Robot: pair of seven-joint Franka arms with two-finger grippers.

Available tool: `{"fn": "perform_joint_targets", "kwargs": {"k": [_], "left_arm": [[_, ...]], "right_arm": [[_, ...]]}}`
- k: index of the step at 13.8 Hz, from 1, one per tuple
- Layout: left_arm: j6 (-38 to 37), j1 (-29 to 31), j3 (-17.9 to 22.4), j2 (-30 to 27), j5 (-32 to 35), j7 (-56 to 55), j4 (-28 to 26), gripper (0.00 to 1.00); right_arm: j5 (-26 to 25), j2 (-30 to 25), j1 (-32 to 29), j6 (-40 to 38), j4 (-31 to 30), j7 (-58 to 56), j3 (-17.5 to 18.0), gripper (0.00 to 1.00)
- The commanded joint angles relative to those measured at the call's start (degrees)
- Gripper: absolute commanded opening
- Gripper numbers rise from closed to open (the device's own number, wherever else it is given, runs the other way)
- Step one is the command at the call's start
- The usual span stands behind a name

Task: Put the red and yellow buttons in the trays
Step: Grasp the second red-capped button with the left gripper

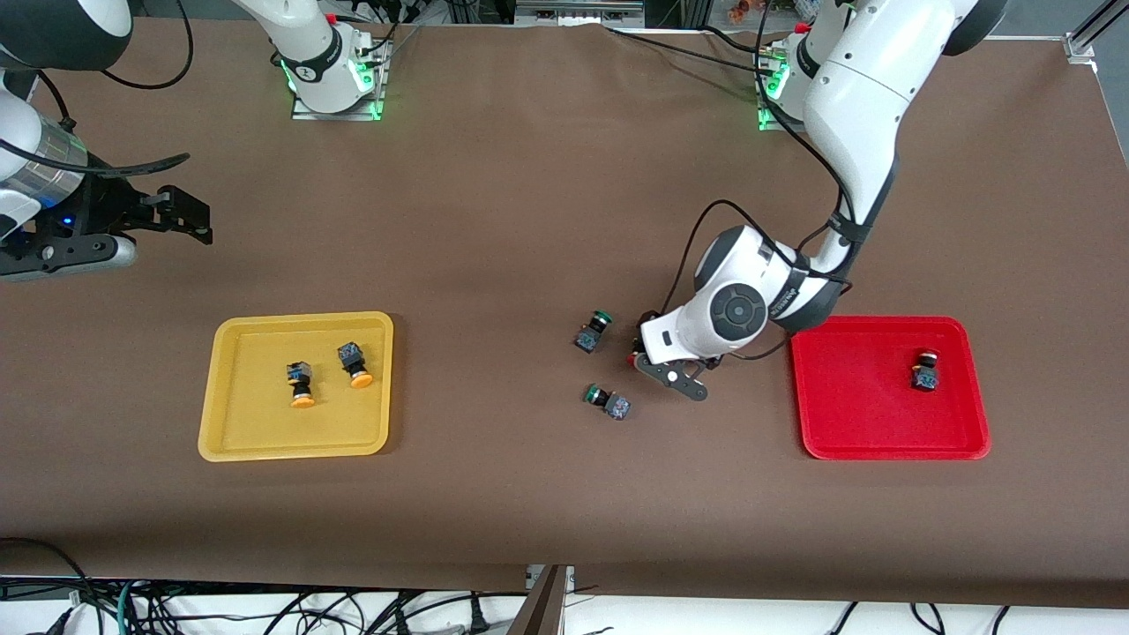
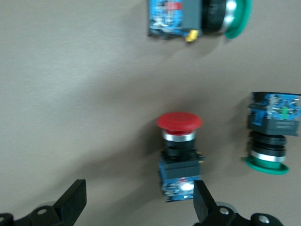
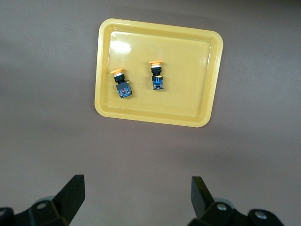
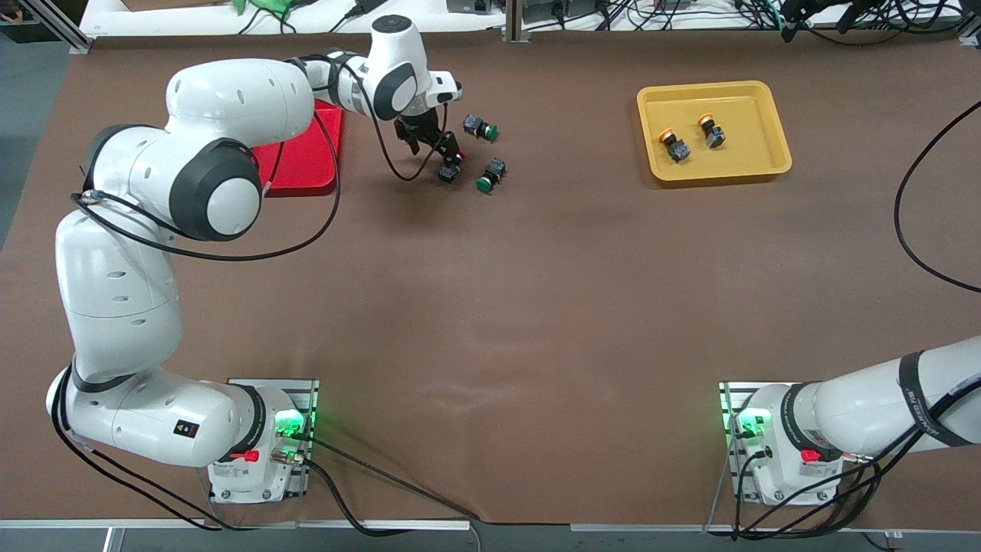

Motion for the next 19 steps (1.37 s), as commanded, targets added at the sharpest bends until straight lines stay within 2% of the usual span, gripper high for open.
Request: {"fn": "perform_joint_targets", "kwargs": {"k": [1,3,8,11,18,19], "left_arm": [[0.1,-2.2,1.0,-1.3,-1.0,-2.3,-0.9,1.0],[0.5,-4.2,1.1,-1.2,-0.2,-6.0,-0.8,1.0],[4.3,-5.1,1.4,-1.0,0.2,-6.5,-3.1,1.0],[4.8,-5.3,1.4,-0.6,5.4,-7.0,-3.0,1.0],[6.9,-6.1,1.5,0.9,6.9,-10.1,-3.1,1.0],[6.9,-6.0,1.4,0.9,7.0,-10.2,-3.1,0.92]], "right_arm": [[-0.2,0.6,-0.3,-1.6,1.8,0.8,0.4,1.0],[-0.2,0.7,-0.2,-1.6,1.8,1.1,0.4,1.0],[-0.2,0.6,0.2,-1.6,1.8,4.7,0.5,1.0],[-0.1,0.7,0.2,-1.5,1.8,4.7,0.5,1.0],[-0.1,0.6,0.2,-1.5,1.8,4.7,0.7,1.0],[-0.1,0.7,0.2,-1.4,1.8,4.7,0.7,1.0]]}}
